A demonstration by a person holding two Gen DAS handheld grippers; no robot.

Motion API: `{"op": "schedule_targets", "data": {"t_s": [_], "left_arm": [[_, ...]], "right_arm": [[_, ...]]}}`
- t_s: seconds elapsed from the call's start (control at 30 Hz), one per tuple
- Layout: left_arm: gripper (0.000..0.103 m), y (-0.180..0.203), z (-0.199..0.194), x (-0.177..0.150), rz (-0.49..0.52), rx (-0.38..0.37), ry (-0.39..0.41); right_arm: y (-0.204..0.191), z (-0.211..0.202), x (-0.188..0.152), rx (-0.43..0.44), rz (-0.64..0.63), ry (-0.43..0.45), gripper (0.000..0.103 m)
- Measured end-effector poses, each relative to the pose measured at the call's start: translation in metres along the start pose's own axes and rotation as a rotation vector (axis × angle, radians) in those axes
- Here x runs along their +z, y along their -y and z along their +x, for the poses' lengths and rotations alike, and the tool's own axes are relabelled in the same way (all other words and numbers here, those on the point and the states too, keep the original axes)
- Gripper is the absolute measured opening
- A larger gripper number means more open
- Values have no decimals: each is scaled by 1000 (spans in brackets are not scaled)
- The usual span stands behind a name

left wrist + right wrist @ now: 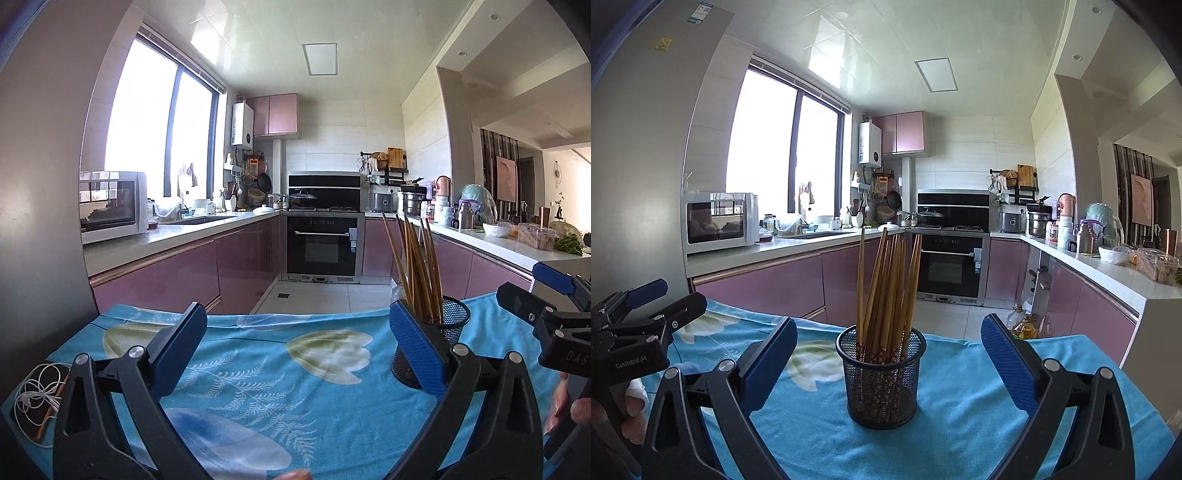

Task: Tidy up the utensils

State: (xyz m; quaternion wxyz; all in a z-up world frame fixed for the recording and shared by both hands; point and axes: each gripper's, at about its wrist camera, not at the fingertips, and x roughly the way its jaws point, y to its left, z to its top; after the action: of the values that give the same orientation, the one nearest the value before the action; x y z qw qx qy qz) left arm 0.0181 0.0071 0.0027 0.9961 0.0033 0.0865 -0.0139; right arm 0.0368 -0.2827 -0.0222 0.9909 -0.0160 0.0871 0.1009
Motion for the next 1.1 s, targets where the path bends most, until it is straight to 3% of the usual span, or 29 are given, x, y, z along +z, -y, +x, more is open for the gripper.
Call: {"op": "schedule_targets", "data": {"t_s": [1.1], "left_arm": [[97,2,5,-5,-10,13,-1]], "right_arm": [[3,1,0,-11,21,7,96]]}}
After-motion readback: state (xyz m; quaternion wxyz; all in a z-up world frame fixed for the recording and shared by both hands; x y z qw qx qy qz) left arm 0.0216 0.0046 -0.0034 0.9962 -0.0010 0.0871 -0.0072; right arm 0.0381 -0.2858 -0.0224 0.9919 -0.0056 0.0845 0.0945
